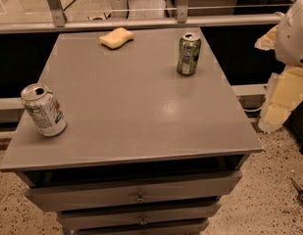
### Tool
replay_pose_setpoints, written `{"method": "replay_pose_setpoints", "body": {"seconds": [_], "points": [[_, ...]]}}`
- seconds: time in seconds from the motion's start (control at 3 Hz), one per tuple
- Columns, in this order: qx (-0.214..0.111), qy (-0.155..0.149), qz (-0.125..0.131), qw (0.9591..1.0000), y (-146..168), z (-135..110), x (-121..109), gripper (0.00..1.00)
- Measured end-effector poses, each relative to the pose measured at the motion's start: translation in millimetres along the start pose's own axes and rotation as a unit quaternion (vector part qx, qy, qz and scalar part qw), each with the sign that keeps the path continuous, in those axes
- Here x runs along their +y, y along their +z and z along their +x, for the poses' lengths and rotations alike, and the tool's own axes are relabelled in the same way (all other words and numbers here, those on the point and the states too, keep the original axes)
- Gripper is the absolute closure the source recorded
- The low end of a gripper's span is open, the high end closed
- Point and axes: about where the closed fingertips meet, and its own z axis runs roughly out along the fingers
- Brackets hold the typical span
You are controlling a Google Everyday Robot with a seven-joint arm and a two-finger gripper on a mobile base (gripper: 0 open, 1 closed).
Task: Move 7up can near sponge
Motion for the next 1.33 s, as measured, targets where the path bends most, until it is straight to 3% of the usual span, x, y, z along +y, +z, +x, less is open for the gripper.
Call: {"method": "replay_pose_setpoints", "body": {"seconds": [0.33, 0.67, 1.0, 1.33], "points": [[0.000, 0.000, 0.000, 1.0000, 0.0, 0.0, 0.0, 0.00], [-0.022, -0.007, -0.003, 0.9997, 11.3, -16.1, 0.7, 0.00], [-0.077, -0.027, -0.023, 0.9964, 43.1, -60.2, 2.7, 0.00], [-0.141, -0.038, -0.049, 0.9880, 73.5, -112.3, 5.3, 0.00]]}}
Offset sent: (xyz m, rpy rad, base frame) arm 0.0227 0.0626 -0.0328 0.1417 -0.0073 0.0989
